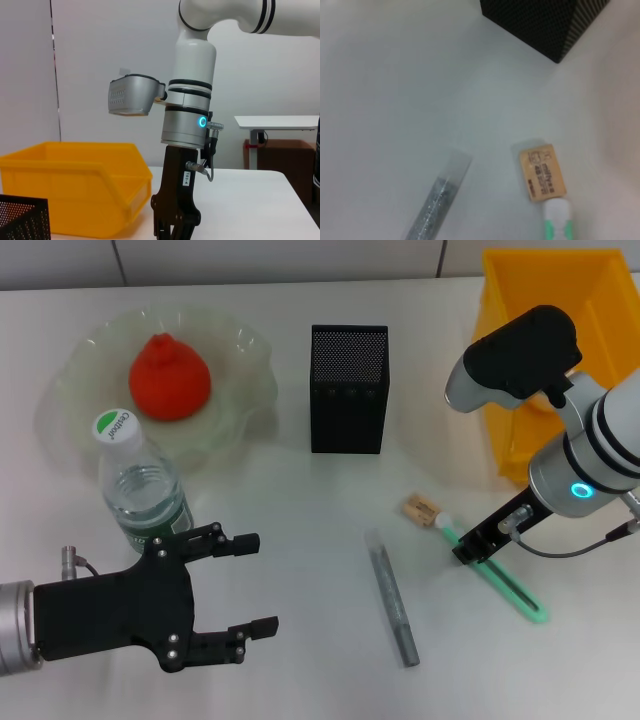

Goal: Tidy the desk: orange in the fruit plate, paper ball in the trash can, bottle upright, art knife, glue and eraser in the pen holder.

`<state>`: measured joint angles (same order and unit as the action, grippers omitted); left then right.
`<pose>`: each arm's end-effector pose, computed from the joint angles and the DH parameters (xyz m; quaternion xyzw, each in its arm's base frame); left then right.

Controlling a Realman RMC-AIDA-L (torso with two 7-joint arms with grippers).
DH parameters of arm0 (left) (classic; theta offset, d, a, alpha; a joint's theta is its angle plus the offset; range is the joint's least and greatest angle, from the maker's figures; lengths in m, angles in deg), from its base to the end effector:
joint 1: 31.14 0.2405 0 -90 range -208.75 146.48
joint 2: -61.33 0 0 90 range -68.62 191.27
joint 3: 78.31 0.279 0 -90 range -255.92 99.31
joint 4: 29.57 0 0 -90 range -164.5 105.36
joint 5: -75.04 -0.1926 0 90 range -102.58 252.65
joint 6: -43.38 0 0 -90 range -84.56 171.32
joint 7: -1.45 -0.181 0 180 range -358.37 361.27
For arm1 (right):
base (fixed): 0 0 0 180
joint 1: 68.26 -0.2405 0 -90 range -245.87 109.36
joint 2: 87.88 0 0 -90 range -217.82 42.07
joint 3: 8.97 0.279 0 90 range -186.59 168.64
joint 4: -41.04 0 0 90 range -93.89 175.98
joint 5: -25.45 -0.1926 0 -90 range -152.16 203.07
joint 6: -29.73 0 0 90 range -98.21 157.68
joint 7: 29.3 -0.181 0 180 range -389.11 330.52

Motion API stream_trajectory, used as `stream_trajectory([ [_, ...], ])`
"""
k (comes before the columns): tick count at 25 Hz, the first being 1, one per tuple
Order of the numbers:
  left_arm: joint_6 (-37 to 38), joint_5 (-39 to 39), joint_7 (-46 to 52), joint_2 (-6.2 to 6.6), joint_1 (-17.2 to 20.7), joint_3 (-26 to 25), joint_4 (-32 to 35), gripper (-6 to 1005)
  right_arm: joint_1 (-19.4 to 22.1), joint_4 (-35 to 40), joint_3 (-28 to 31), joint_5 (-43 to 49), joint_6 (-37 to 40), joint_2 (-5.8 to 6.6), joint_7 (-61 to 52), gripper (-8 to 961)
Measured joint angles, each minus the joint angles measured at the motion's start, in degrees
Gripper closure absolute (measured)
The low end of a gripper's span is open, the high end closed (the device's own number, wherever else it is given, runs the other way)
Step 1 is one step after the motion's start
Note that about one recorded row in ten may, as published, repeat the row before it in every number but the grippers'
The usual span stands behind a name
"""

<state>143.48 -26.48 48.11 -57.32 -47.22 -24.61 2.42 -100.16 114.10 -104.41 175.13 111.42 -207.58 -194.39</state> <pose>-0.2755 0.2331 -0.0626 -0.9469 -0.0356 -0.3031 0.1012 0.2355 0.3291 -0.0943 -0.8733 0.4020 -0.2129 0.1743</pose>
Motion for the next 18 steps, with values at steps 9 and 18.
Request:
stream_trajectory([
  [9, -0.1, 0.0, 0.0, 0.08, 0.1, 0.0, 0.0, 211, 1.1, 2.9, 0.6, 0.1, 0.4, 0.07, 0.1, 759],
  [18, 0.3, -0.3, 0.0, 0.09, -0.1, 0.0, 0.0, 211, 5.1, 21.6, 7.1, 0.1, 3.5, 0.12, 0.3, 780],
])
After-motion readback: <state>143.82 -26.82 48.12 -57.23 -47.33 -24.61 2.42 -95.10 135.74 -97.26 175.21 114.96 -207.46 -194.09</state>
